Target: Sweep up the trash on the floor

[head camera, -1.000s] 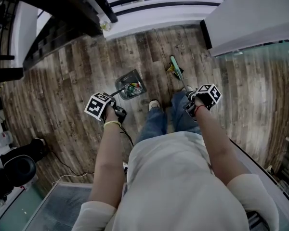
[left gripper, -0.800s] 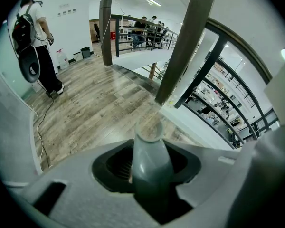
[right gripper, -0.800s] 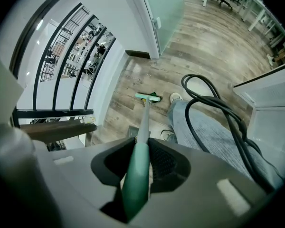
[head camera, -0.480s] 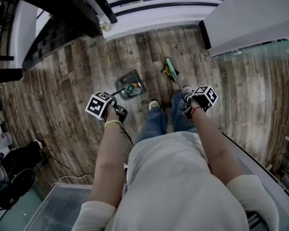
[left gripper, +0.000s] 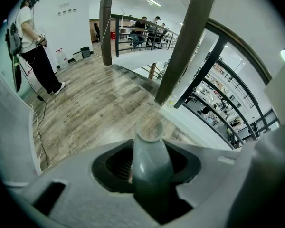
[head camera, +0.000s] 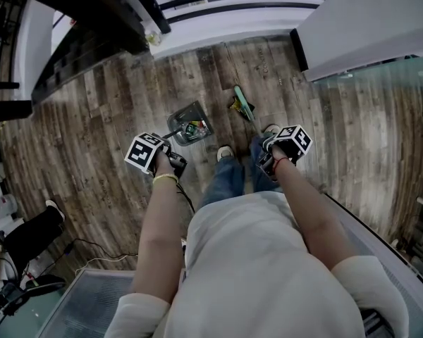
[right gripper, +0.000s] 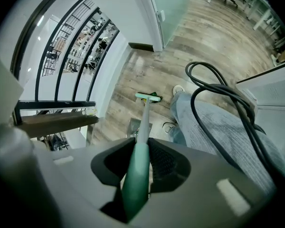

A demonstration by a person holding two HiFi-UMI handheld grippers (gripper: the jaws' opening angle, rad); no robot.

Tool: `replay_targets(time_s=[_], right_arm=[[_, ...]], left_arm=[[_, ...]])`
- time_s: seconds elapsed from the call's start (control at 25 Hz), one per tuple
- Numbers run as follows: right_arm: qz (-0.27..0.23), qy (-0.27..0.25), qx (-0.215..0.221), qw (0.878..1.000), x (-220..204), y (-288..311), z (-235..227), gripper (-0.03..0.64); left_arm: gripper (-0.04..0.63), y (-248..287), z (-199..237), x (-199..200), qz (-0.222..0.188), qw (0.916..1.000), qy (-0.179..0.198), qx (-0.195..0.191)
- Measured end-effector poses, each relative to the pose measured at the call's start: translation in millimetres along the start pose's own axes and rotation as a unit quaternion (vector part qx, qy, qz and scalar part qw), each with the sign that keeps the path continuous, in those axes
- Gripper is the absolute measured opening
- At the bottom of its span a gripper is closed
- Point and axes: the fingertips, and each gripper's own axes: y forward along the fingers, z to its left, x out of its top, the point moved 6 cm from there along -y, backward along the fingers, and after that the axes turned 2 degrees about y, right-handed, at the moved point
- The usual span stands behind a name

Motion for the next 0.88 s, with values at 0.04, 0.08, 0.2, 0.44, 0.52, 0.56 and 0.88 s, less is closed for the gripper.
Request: replay_targets(time_s=[0.04,0.08,0.2,0.44,0.52,0.56,0.88], right_arm=[[0.001,-0.001,0.000,1.000,-3,1,1,0.095],[0.003,-0.001,0.000,1.000,-6,2,1,0.095],[0.011,-0.004,0.003,1.000,-14,4,3,0.097],[0.032,-0.019,0.004,0.999,-29,8,8,0.097],[0.037,-0.027,0.002,0.999,-33,10,9,0.097],[0.039,-0.032,0.000,0.999,-35,11,10,0.095],[0.059,-0.053,-0.004,0.997,-51,17,16,0.096]], left_arm=[[0.147,0,0,0,0.000,1.0000,0.000,0.000],[0.147,0,1,0,0.000,1.0000,0.000,-0.001],[0.147,1,1,0,-0.001,1.0000,0.000,-0.001],[0.147,0,0,-1,-0.001,1.0000,-0.001,-0.001],[0.147,0,0,-1,-0.001,1.0000,-0.001,-0.001],[0.147,0,0,0,-0.001,1.0000,0.000,-0.001],[0.147,0,0,-1,-0.001,1.0000,-0.001,-0.003]])
